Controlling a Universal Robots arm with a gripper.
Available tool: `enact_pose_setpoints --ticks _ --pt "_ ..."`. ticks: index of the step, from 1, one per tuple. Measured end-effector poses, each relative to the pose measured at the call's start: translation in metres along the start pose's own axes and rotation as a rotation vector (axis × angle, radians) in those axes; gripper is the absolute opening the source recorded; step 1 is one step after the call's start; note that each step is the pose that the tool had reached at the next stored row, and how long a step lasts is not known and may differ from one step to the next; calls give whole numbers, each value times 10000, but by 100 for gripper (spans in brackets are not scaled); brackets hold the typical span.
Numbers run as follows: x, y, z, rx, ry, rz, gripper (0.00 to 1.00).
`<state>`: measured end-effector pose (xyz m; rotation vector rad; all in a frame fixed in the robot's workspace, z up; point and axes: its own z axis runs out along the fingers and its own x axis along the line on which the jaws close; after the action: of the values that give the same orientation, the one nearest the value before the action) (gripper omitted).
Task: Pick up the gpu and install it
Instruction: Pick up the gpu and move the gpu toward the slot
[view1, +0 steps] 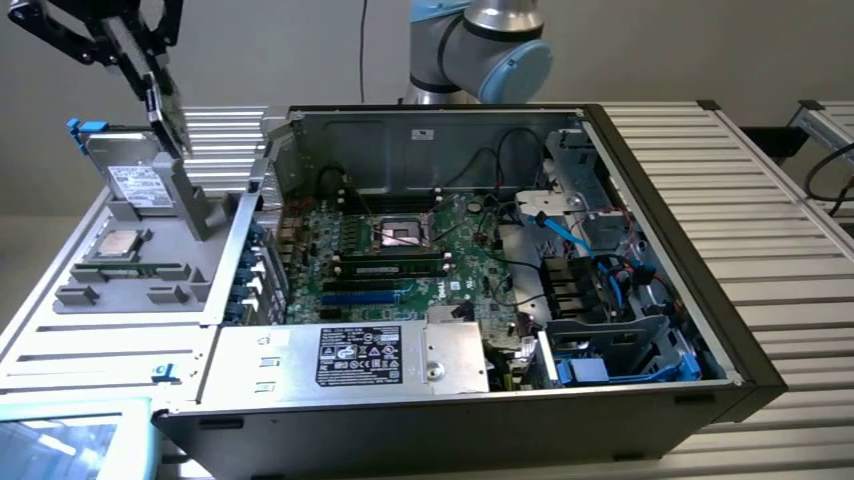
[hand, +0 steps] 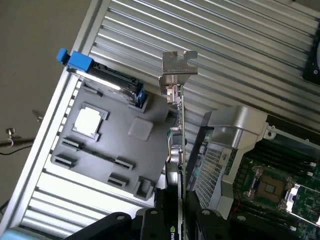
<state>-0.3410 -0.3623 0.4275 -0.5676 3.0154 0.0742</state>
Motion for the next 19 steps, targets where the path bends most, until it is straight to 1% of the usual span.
enact_pose_setpoints --ticks 5,9,11,16,19 --pt "0 0 2 -84 56 -906 27" --pt "0 0 5 -147 135 -1603 27" --pt "0 0 7 -169 202 -1888 27" --pt "1 -1 15 -206 412 -2555 27" --pt "2 -1 19 -246 449 -3104 27"
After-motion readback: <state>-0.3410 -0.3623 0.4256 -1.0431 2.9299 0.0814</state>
